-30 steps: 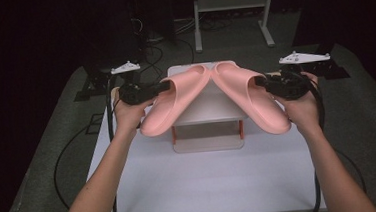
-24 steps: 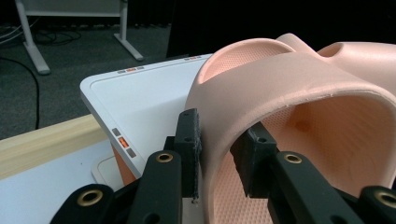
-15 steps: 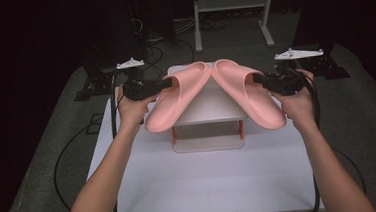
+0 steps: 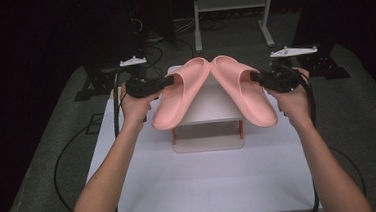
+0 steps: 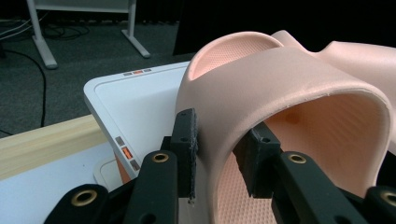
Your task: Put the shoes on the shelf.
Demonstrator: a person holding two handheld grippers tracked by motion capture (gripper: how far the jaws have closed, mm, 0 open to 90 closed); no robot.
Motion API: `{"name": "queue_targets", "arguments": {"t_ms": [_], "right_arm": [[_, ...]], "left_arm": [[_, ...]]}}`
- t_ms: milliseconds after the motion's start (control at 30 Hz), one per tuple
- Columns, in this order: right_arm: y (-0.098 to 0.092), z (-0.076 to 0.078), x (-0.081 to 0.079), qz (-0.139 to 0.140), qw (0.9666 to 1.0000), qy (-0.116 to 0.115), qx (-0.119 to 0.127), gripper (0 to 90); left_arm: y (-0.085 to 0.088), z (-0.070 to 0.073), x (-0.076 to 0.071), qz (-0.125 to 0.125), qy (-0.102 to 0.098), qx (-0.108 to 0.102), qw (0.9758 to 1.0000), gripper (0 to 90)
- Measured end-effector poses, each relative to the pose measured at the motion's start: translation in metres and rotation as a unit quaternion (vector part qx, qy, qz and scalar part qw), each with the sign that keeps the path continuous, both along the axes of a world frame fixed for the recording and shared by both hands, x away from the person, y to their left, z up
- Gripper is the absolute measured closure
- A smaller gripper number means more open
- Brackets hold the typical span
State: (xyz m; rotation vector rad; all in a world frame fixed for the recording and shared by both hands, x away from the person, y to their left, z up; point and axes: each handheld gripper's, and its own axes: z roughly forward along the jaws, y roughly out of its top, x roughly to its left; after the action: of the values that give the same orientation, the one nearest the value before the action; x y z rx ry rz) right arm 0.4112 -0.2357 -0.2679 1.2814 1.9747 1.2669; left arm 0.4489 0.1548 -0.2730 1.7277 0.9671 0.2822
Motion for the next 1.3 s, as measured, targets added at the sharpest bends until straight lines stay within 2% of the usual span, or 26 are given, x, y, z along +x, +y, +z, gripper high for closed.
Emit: {"name": "queue_targets", "arguments": {"t_ms": [533, 1300], "right_arm": [[0.008, 0.000, 0.007, -0.008, 0.9999, 0.006, 0.004, 75.2], [0.015, 0.000, 0.015, -0.023, 0.9996, 0.011, 0.015, 73.6]], "left_arm": [[-0.003, -0.001, 0.003, 0.015, 0.001, -0.007, 0.9999, 67.5], [-0.013, 0.000, 0.006, 0.017, 0.002, -0.003, 0.9998, 65.7]]}}
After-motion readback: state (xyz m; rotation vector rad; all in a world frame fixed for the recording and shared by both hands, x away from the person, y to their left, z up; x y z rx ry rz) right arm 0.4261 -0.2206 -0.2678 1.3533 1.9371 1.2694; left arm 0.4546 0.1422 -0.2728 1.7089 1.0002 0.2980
